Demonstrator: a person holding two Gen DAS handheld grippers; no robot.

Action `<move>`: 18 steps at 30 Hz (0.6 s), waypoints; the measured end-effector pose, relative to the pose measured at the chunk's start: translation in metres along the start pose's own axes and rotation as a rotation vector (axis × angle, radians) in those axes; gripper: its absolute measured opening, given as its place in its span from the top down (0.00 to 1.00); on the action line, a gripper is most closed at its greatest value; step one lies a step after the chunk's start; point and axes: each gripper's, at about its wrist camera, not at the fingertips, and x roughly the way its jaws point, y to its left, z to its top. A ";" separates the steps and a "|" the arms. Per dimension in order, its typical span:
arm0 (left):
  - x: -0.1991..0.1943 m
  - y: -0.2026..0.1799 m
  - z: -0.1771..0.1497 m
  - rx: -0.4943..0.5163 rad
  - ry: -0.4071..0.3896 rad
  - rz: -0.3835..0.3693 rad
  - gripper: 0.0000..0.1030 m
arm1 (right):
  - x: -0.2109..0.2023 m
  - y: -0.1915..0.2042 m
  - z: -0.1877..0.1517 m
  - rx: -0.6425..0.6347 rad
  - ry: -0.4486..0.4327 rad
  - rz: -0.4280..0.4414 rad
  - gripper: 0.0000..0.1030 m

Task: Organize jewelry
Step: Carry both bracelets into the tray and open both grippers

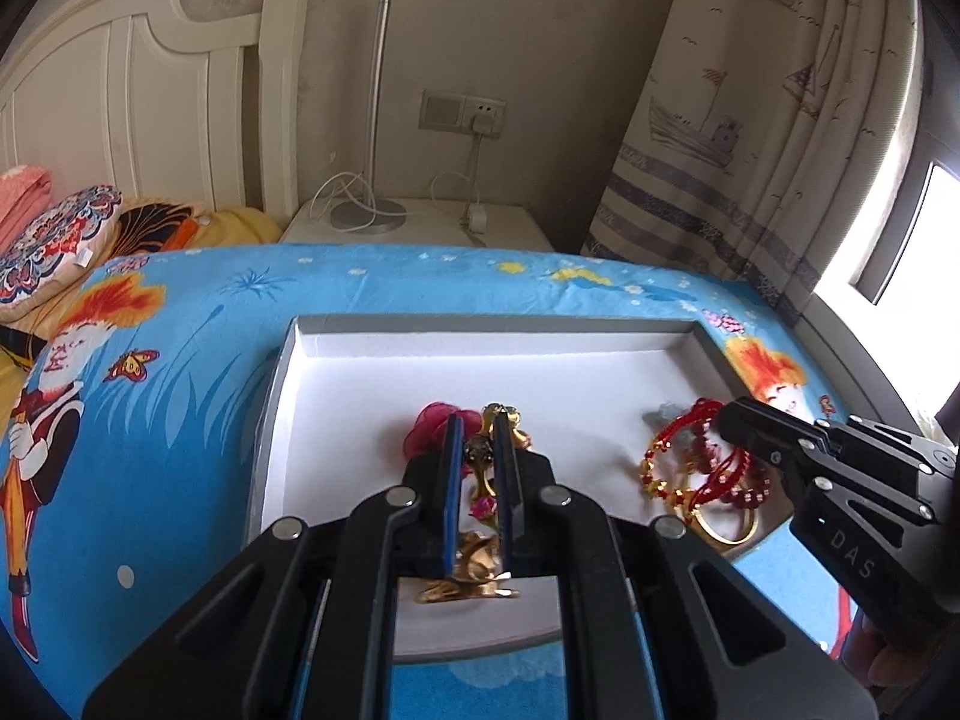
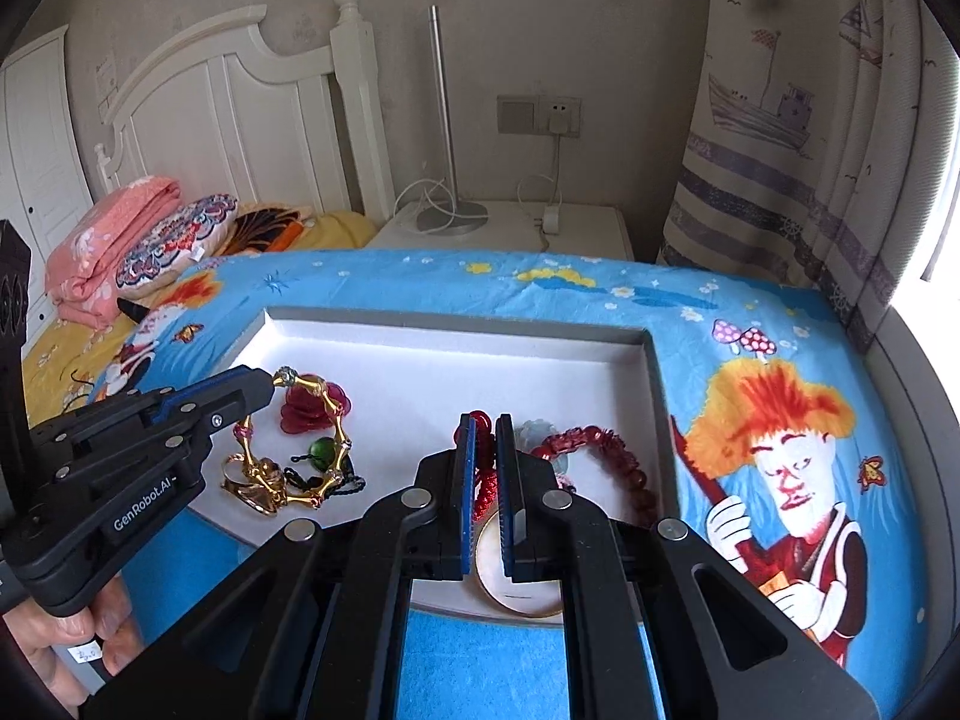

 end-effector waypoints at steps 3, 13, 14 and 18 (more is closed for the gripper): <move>0.008 0.004 -0.004 -0.006 0.019 0.011 0.90 | 0.009 0.005 -0.005 -0.019 0.013 -0.022 0.92; 0.012 0.010 -0.012 -0.018 0.043 0.012 0.64 | 0.018 0.000 -0.013 -0.007 0.032 -0.073 0.91; 0.011 0.009 -0.013 -0.019 0.041 0.011 0.62 | 0.018 0.000 -0.013 -0.007 0.034 -0.075 0.91; 0.006 0.008 -0.014 -0.017 0.036 0.011 0.61 | 0.018 -0.001 -0.016 -0.001 0.041 -0.089 0.76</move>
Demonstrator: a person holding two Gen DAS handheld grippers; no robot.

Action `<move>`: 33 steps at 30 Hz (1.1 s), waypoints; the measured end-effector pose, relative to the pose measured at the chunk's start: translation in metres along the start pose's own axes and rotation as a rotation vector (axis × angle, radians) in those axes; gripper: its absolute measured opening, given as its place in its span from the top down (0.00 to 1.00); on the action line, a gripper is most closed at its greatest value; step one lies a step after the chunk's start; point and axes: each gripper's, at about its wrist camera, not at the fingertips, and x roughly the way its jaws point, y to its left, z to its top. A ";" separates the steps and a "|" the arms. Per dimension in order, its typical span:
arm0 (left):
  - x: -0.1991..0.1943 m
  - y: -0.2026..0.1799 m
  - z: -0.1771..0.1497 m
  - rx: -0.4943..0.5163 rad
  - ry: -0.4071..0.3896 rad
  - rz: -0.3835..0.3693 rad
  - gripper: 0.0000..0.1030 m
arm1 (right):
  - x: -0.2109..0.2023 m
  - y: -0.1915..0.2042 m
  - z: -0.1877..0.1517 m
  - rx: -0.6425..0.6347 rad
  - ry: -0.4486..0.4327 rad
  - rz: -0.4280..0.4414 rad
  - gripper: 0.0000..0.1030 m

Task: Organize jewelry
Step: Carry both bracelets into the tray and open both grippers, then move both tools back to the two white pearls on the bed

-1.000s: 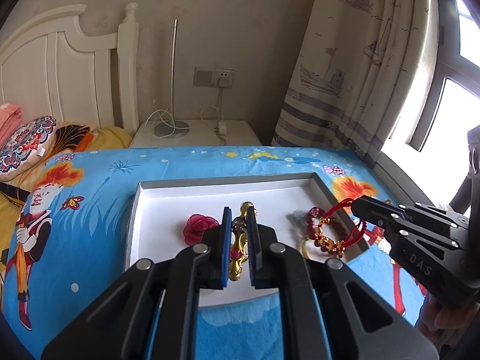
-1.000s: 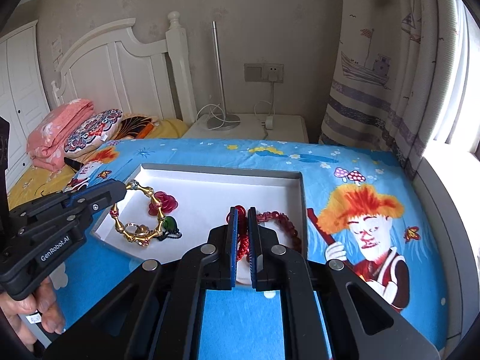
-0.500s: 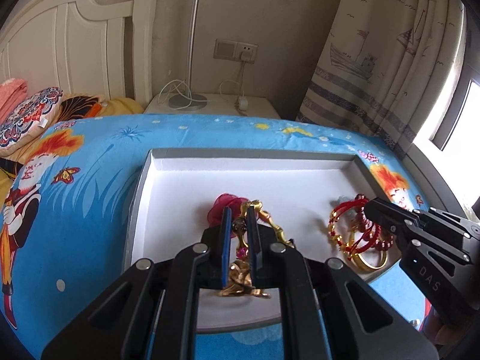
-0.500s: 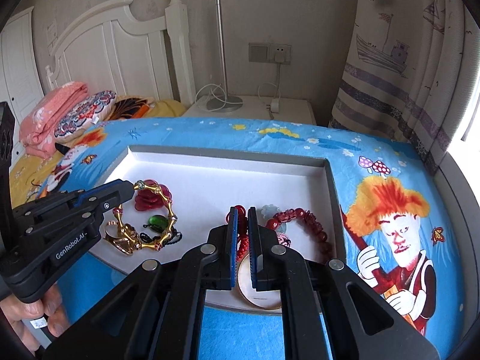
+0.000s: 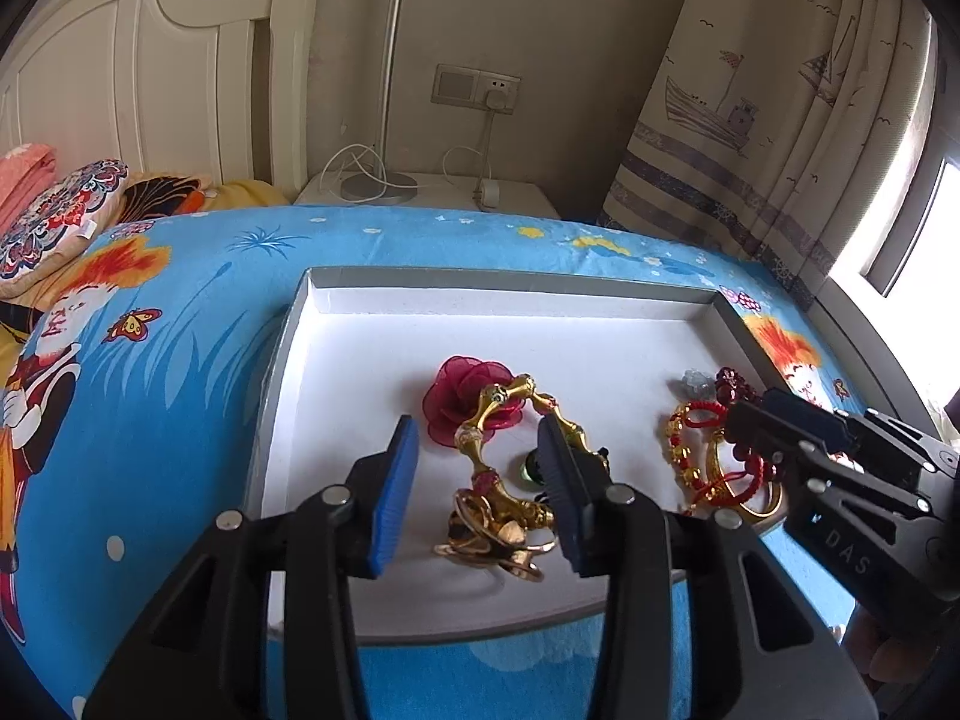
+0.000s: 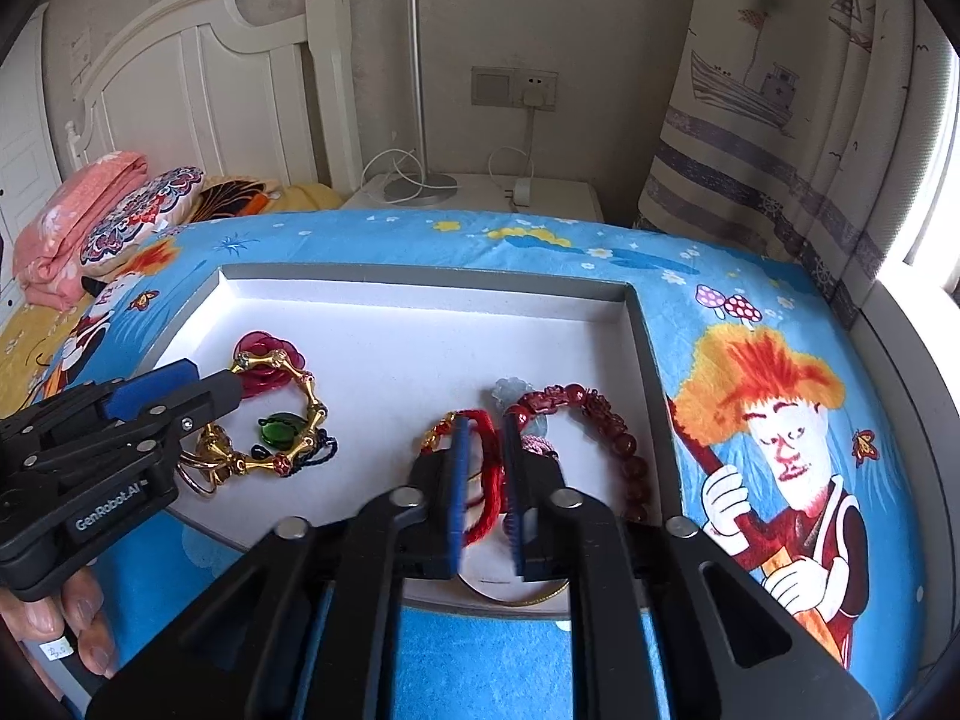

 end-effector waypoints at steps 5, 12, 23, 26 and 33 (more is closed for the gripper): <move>-0.018 0.001 -0.010 -0.009 -0.012 -0.004 0.60 | -0.006 -0.002 -0.004 0.005 -0.009 -0.004 0.61; -0.076 0.001 -0.061 0.014 -0.025 -0.004 0.57 | -0.044 -0.014 -0.027 0.012 -0.055 -0.013 0.36; -0.129 -0.024 -0.142 0.111 0.004 -0.010 0.57 | -0.097 -0.043 -0.100 0.069 -0.032 -0.001 0.23; -0.135 -0.032 -0.159 0.121 0.018 -0.020 0.57 | -0.111 -0.047 -0.121 0.079 -0.028 -0.013 0.23; -0.140 -0.036 -0.178 0.105 0.029 -0.006 0.65 | -0.140 -0.050 -0.159 0.104 -0.055 -0.066 0.21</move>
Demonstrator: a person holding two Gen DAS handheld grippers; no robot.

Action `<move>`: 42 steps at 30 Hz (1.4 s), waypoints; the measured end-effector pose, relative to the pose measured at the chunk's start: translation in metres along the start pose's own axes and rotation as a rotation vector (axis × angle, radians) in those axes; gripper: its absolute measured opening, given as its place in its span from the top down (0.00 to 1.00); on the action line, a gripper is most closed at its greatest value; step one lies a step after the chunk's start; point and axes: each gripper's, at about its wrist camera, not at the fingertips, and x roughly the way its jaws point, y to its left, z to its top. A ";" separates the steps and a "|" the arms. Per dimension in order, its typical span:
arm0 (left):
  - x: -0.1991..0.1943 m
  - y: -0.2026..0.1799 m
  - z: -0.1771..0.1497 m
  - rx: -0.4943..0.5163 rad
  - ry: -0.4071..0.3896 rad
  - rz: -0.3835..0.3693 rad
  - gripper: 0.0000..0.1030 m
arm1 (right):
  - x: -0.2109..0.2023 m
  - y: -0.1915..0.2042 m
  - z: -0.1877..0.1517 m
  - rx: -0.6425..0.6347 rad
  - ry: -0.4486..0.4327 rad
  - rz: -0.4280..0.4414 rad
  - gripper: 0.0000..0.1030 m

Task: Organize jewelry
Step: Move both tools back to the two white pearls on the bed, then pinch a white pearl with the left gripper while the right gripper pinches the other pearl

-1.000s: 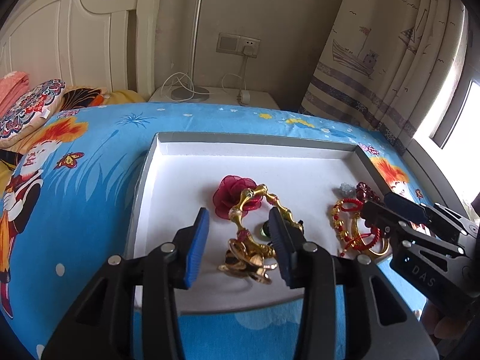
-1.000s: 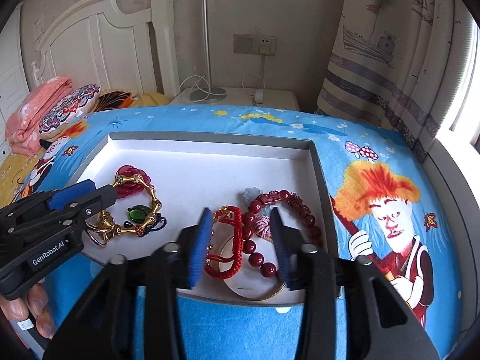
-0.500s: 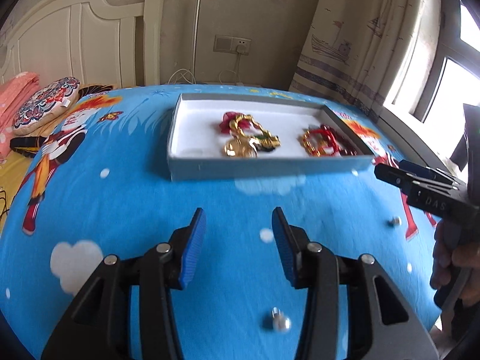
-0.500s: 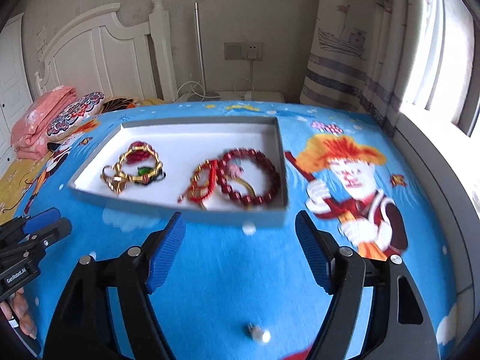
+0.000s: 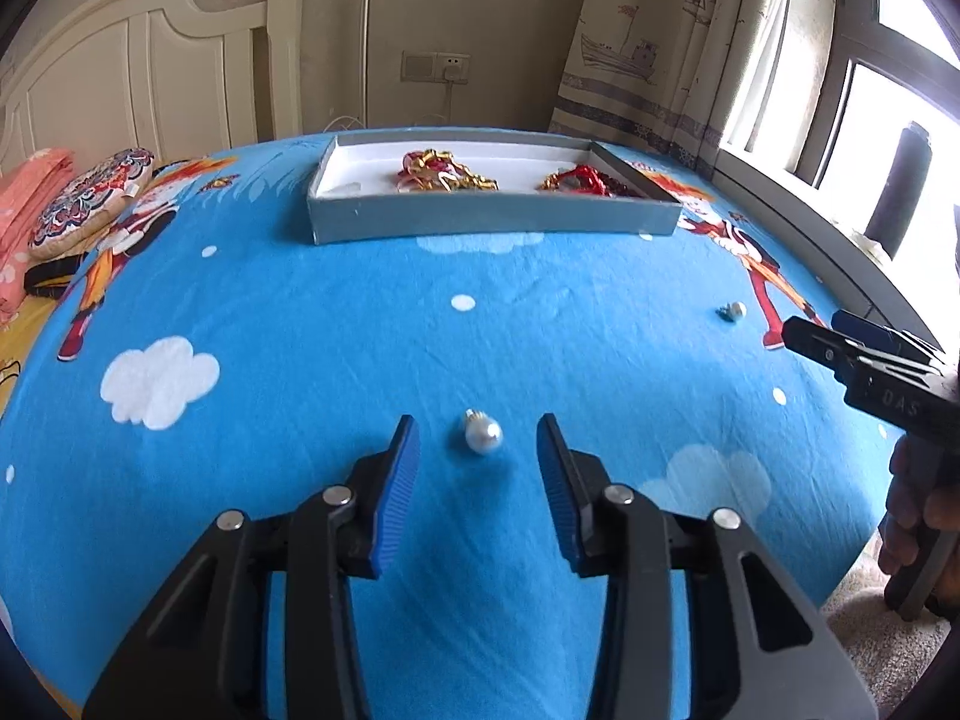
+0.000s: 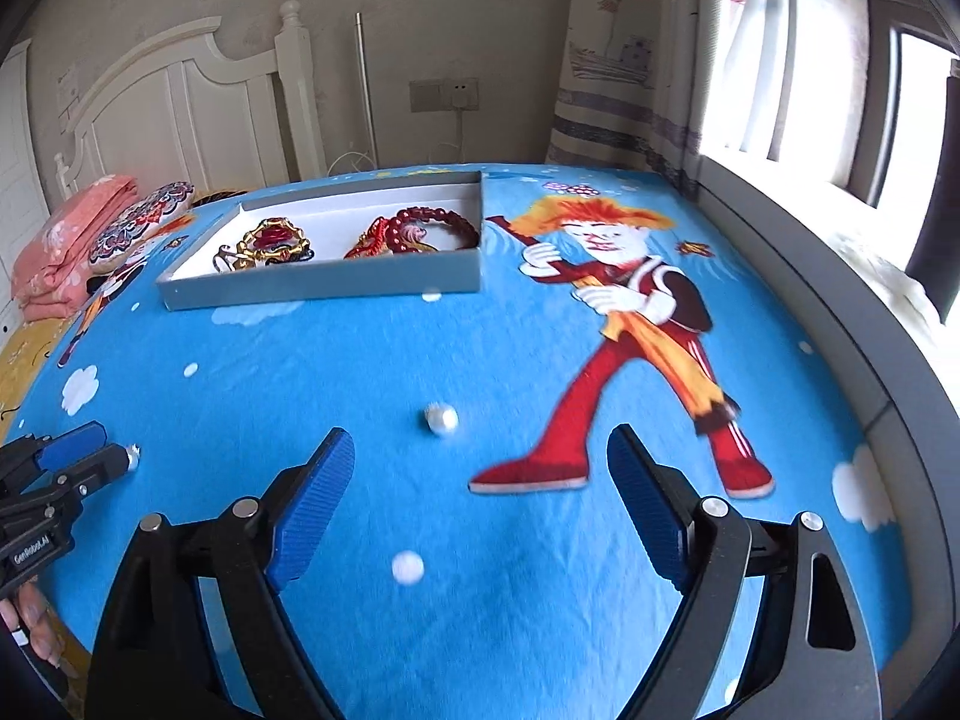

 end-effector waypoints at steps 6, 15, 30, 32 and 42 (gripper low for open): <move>0.004 -0.001 -0.002 0.001 0.005 0.020 0.70 | 0.002 -0.003 -0.014 0.015 0.030 -0.001 0.20; 0.011 -0.004 0.004 0.024 0.008 0.029 0.79 | 0.003 -0.003 -0.015 0.017 0.034 0.003 0.20; 0.009 -0.009 0.010 0.046 -0.007 0.013 0.87 | 0.023 0.001 0.007 0.029 0.085 0.065 0.30; 0.007 -0.008 0.011 0.039 -0.013 0.011 0.87 | 0.028 0.001 0.012 0.033 0.090 0.064 0.35; 0.010 -0.003 0.010 0.019 -0.012 0.000 0.87 | 0.052 0.005 0.020 0.014 0.147 0.066 0.60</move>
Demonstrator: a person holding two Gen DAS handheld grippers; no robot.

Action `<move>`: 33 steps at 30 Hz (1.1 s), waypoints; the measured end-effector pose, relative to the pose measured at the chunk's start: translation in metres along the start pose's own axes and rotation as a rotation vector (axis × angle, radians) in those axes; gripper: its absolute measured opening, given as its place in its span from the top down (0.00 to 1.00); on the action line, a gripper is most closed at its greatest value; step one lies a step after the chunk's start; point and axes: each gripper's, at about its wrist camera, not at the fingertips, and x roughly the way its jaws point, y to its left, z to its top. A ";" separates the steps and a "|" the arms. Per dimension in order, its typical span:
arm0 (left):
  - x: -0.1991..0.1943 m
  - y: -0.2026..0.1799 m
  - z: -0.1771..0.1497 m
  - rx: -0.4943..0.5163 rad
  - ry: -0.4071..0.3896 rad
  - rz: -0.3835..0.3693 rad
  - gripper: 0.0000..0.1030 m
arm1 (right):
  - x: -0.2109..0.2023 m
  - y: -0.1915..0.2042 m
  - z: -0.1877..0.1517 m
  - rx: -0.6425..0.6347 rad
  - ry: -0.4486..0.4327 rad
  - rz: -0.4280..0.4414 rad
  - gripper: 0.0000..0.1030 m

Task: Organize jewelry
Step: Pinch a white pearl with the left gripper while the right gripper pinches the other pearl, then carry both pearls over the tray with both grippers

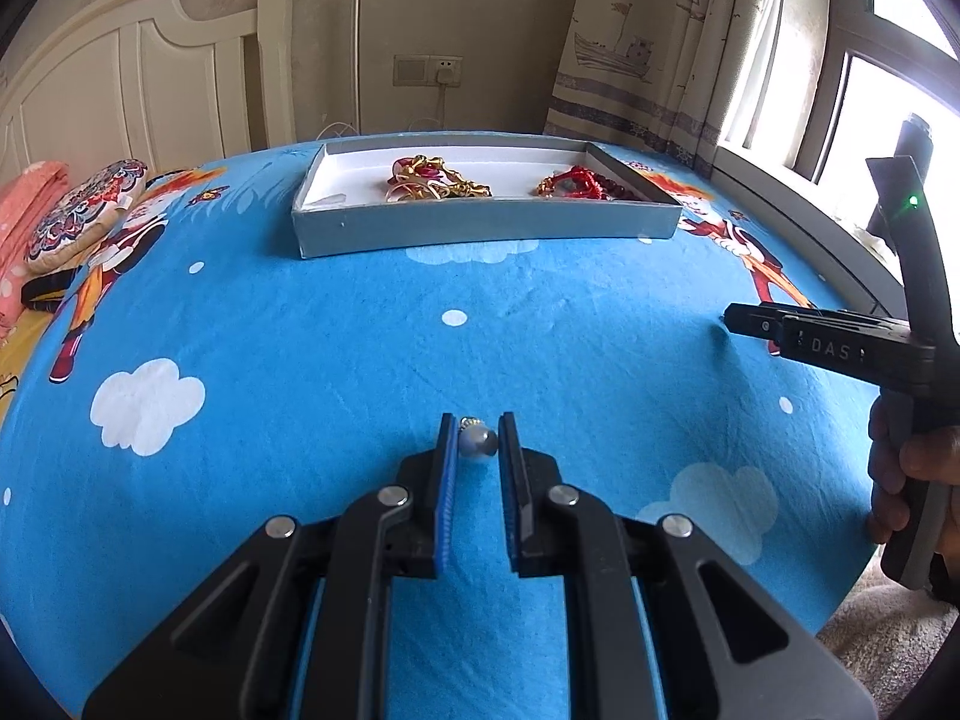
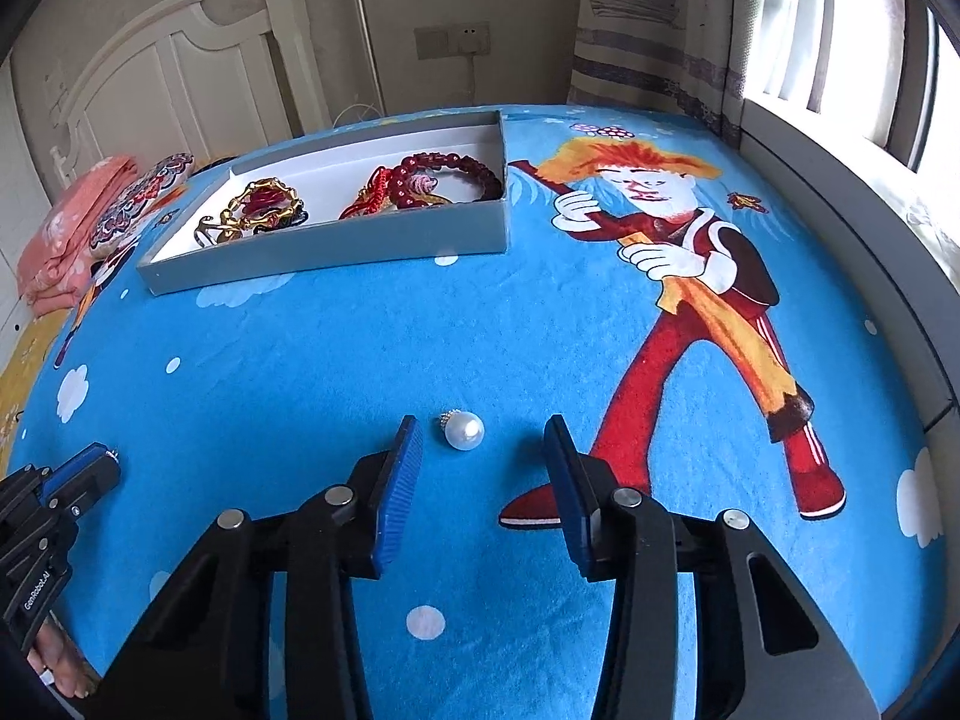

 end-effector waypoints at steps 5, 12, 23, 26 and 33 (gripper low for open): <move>0.000 0.001 -0.001 -0.002 0.000 -0.002 0.87 | 0.004 0.001 0.004 -0.013 -0.005 -0.015 0.78; -0.003 0.000 0.005 0.007 -0.013 0.005 0.87 | -0.001 0.009 -0.003 -0.047 -0.013 -0.016 0.84; -0.010 0.002 0.031 0.027 -0.056 0.017 0.87 | -0.018 0.021 -0.001 -0.068 -0.059 -0.011 0.84; -0.010 0.002 0.041 0.034 -0.070 0.017 0.87 | -0.020 0.023 0.005 -0.070 -0.072 -0.011 0.84; -0.007 0.001 0.064 0.047 -0.087 0.007 0.87 | -0.019 0.028 0.018 -0.075 -0.079 0.004 0.84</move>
